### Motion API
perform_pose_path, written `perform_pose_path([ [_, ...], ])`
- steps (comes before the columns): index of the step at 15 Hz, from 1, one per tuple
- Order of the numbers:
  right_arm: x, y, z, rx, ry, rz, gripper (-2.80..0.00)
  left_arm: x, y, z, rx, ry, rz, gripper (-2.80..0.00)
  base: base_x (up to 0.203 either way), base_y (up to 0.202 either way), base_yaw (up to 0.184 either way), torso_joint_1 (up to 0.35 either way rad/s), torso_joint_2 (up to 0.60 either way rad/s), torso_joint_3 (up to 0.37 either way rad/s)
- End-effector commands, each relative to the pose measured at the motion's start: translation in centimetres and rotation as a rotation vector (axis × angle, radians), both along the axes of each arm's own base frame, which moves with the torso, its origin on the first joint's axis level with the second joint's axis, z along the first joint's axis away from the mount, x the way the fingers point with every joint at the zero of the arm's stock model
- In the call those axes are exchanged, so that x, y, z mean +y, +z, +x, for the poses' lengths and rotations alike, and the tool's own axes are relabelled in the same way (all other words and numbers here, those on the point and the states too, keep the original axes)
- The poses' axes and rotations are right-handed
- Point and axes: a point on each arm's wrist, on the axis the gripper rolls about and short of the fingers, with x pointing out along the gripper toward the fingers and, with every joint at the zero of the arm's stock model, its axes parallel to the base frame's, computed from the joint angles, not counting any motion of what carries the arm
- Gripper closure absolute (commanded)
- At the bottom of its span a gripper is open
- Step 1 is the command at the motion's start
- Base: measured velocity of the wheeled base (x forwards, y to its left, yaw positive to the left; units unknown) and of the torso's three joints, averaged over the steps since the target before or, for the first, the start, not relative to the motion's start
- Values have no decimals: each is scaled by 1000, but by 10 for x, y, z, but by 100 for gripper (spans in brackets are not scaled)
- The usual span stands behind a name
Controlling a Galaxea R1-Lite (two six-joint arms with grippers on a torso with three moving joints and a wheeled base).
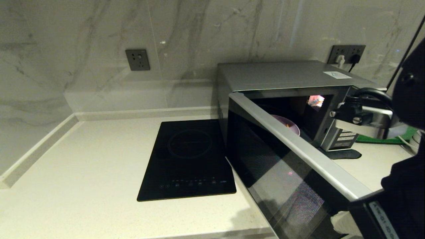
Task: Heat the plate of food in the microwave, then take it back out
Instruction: Close the microwave oven
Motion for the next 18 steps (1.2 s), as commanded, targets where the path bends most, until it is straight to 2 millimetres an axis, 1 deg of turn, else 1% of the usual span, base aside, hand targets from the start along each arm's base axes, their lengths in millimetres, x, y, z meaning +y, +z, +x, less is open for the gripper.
perform_pose_path([
  [1,-10,2,8,-3,-60,5,0,0,0,0,0,1,-1,0,0,0,0,0,0,0],
  [3,-18,4,16,-6,-110,11,0,0,0,0,0,0,-1,0,0,0,0,0,0,0],
  [10,-39,5,33,-14,-230,18,0,0,0,0,0,1,-1,0,0,0,0,0,0,0],
  [14,-52,0,56,-31,-341,27,0,0,0,0,0,1,-1,0,0,0,0,0,0,0],
  [18,-70,-5,74,-64,-416,29,0,0,0,0,0,1,-1,0,0,0,0,0,0,0],
])
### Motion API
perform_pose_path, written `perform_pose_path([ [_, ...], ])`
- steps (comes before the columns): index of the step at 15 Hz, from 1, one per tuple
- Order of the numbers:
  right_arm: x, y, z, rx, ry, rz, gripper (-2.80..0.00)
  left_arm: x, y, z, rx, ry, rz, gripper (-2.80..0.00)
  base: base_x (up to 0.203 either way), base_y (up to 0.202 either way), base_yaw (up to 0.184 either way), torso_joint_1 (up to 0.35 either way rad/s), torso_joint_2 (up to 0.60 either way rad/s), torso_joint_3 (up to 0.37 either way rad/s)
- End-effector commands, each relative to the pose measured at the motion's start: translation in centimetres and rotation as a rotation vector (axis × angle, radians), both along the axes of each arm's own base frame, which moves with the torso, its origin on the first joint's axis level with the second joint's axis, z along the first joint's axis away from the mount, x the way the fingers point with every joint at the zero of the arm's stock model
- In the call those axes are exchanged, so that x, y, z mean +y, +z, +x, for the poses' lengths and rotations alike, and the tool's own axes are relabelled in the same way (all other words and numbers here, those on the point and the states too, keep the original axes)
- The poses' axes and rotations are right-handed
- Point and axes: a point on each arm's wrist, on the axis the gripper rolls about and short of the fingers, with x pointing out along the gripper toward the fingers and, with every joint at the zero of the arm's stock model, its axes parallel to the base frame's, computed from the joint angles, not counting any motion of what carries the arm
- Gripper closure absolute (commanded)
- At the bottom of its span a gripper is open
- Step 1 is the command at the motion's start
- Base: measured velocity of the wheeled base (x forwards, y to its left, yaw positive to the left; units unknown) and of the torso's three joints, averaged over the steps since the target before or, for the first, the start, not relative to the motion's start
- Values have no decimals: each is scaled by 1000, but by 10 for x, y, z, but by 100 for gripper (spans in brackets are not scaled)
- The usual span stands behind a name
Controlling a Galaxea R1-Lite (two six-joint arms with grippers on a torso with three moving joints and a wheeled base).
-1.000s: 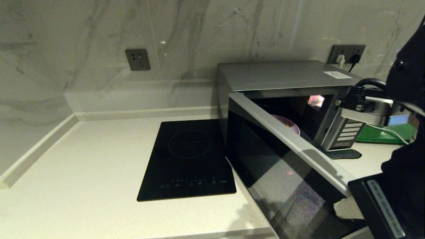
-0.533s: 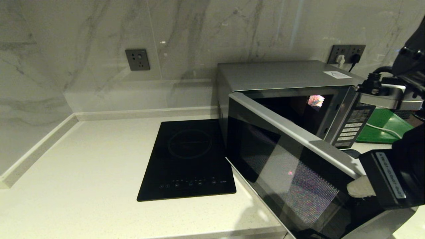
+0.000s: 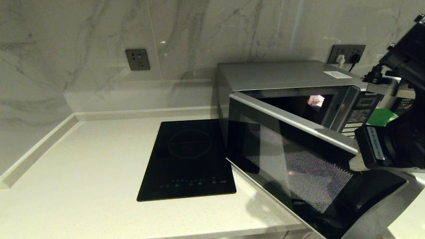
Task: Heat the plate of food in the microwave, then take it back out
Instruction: Close the microwave oven
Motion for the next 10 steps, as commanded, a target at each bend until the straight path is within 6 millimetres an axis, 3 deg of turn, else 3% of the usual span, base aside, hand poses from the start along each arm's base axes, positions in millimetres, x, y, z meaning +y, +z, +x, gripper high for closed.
perform_pose_path([
  [1,-15,-4,10,-12,-60,-9,0,0,0,0,0,1,-1,0,0,0,0,0,0,0],
  [10,-50,-6,38,-113,-182,-9,0,0,0,0,0,1,-1,0,0,0,0,0,0,0],
])
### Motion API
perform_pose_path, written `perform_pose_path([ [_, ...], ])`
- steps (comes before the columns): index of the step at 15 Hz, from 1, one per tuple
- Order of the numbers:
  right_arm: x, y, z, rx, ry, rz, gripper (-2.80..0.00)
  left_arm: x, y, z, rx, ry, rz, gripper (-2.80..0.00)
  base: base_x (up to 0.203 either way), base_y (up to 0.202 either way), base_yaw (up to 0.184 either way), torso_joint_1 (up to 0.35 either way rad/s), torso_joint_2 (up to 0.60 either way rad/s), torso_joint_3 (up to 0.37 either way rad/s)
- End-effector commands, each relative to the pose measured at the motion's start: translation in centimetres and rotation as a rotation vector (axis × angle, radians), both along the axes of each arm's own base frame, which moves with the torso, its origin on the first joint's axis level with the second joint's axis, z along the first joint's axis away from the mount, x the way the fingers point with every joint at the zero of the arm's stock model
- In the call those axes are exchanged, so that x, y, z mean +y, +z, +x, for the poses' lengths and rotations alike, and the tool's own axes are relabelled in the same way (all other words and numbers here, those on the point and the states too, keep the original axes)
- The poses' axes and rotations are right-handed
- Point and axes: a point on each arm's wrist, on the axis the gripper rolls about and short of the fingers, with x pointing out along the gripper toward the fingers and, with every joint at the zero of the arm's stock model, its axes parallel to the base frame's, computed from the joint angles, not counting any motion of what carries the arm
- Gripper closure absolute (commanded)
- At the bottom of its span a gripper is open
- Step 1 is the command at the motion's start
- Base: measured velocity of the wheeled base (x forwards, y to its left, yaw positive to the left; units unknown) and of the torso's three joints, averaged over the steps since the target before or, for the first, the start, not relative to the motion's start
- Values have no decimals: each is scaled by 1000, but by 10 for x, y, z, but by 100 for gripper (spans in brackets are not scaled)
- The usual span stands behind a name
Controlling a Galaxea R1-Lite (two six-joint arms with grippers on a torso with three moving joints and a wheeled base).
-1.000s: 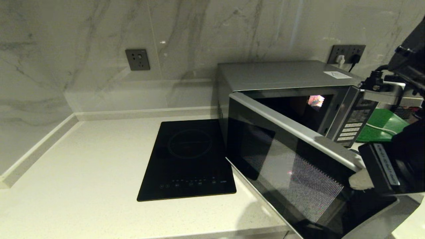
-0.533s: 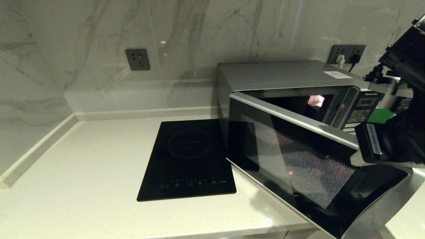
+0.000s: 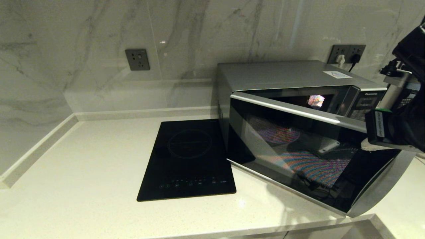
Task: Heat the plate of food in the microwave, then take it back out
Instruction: Close the microwave oven
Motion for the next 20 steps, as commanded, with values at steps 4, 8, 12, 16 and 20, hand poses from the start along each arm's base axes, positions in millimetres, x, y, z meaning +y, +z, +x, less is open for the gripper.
perform_pose_path([
  [4,-17,4,12,-60,-75,9,0,0,0,0,0,1,-1,0,0,0,0,0,0,0],
  [8,-25,-2,25,-103,-124,23,0,0,0,0,0,-1,-1,0,0,0,0,0,0,0],
  [12,-29,-8,34,-120,-152,28,0,0,0,0,0,1,-1,0,0,0,0,0,0,0],
  [16,-30,-8,42,-192,-174,44,0,0,0,0,0,1,-1,0,0,0,0,0,0,0],
  [20,-31,-8,52,-266,-220,33,0,0,0,0,0,1,-1,0,0,0,0,0,0,0],
])
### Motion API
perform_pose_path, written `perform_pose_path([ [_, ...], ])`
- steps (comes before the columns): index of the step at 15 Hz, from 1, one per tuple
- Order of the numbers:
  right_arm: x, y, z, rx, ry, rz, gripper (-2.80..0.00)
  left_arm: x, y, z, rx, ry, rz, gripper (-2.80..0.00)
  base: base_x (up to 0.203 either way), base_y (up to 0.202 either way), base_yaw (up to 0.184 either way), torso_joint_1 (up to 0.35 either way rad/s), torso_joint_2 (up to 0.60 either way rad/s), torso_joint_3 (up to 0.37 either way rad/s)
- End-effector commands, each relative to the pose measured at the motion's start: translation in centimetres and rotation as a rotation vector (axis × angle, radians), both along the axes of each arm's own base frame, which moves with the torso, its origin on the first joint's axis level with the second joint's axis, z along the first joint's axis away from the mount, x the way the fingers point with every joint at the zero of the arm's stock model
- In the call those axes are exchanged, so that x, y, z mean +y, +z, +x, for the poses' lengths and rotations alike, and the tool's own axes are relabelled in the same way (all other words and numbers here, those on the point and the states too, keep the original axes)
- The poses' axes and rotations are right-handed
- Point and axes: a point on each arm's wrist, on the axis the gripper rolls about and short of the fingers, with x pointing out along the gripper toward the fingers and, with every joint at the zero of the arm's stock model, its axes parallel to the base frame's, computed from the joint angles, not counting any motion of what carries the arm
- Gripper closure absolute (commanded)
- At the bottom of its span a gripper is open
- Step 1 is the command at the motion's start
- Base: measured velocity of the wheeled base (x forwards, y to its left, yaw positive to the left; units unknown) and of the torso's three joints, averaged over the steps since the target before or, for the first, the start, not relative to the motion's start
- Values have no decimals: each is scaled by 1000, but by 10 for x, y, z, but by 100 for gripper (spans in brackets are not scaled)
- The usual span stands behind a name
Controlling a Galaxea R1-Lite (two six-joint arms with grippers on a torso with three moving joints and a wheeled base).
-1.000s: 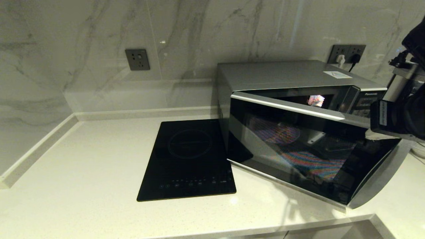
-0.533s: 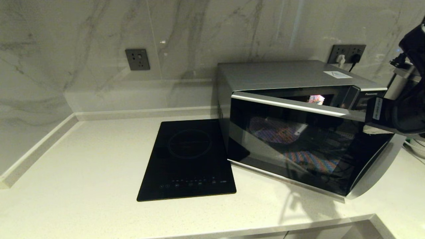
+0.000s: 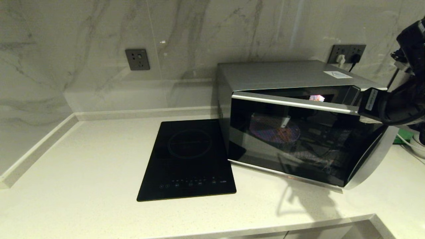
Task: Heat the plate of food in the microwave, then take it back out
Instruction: Close the microwave oven
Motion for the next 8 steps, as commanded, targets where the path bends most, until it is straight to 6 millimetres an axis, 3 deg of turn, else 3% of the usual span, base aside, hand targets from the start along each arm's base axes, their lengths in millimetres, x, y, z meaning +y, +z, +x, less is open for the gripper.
perform_pose_path([
  [1,0,-3,6,-30,-24,-1,0,0,0,0,0,1,-1,0,0,0,0,0,0,0],
  [8,-1,-11,23,-88,-66,38,0,0,0,0,0,-1,-1,0,0,0,0,0,0,0],
])
